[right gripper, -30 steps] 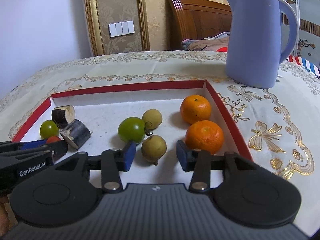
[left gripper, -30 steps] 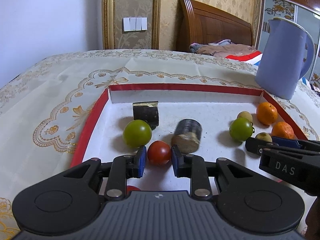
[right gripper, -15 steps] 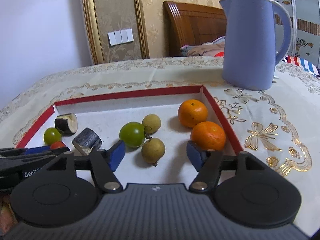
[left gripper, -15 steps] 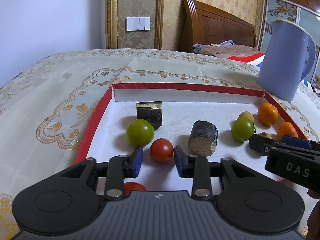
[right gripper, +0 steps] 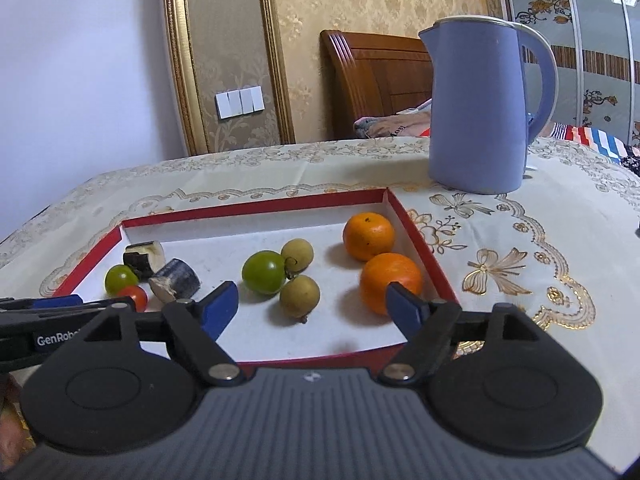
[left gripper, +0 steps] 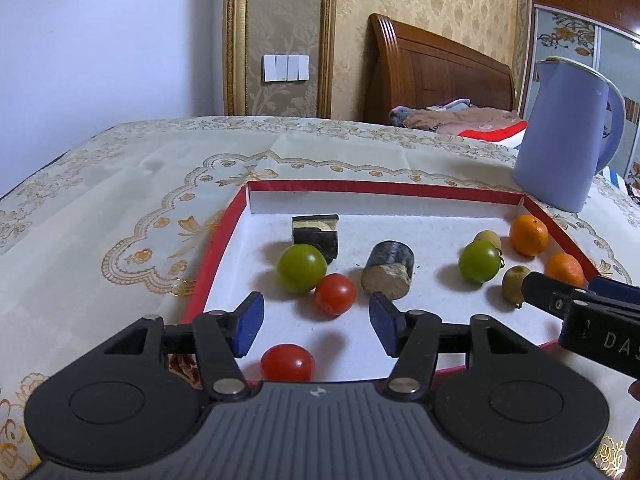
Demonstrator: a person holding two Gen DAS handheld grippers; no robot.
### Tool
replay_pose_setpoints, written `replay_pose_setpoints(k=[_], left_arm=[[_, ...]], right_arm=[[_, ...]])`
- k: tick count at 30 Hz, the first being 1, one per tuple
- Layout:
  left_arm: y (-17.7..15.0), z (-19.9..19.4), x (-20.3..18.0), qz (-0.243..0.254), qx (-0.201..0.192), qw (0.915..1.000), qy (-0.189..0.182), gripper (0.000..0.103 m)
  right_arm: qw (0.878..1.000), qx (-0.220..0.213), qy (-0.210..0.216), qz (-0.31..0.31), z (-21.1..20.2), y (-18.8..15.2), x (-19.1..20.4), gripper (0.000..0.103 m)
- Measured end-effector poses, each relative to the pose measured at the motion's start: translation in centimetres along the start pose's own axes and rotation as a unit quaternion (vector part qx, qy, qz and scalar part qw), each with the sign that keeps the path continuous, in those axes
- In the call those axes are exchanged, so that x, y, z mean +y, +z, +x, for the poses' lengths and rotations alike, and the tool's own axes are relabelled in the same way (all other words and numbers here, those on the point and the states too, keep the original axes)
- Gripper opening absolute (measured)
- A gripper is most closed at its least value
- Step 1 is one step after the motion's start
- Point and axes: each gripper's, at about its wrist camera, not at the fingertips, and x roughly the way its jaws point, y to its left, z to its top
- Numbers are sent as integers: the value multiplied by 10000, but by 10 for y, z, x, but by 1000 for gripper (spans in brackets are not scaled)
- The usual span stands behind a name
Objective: Organize fruits
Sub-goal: 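Lower the yellow-brown fruit and open the right gripper while the left releases the red tomato, then withdraw both open tools back from the box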
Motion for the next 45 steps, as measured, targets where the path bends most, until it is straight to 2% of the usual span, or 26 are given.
replay_pose_setpoints(k=[12, 19, 22, 24, 25, 34, 38, 45], left_arm=[[-2, -4, 5, -122, 28, 9999, -51, 58], [-10, -20, 6, -129, 56, 9999, -69, 58], [-14, -30, 3, -45, -97, 9999, -8, 58], [-17, -35, 0, 68, -189, 9998, 70, 61], [-18, -37, 0, 57, -209, 9998, 53, 66], [-23, -47, -3, 65, -290, 9995, 55, 67], [-25, -47, -2, -7, -249, 9997, 14, 77], [-28, -48, -1, -17, -187, 9998, 41, 77]], right_arm=[[9999, -14, -18, 102, -6, -4, -4, 80], [9999, -112, 55, 57, -28, -12, -3, 85], [9998, -172, 68, 44, -39, -17, -3, 86], [9997, -246, 42, 2, -46, -21, -3, 86], [9997, -258, 45, 26, -48, -23, -4, 86], [9996, 17, 154, 239, -48, -32, -14, 86], [9996, 124, 157, 221, -44, -33, -13, 87], [9995, 159, 162, 223, -43, -33, -14, 88]])
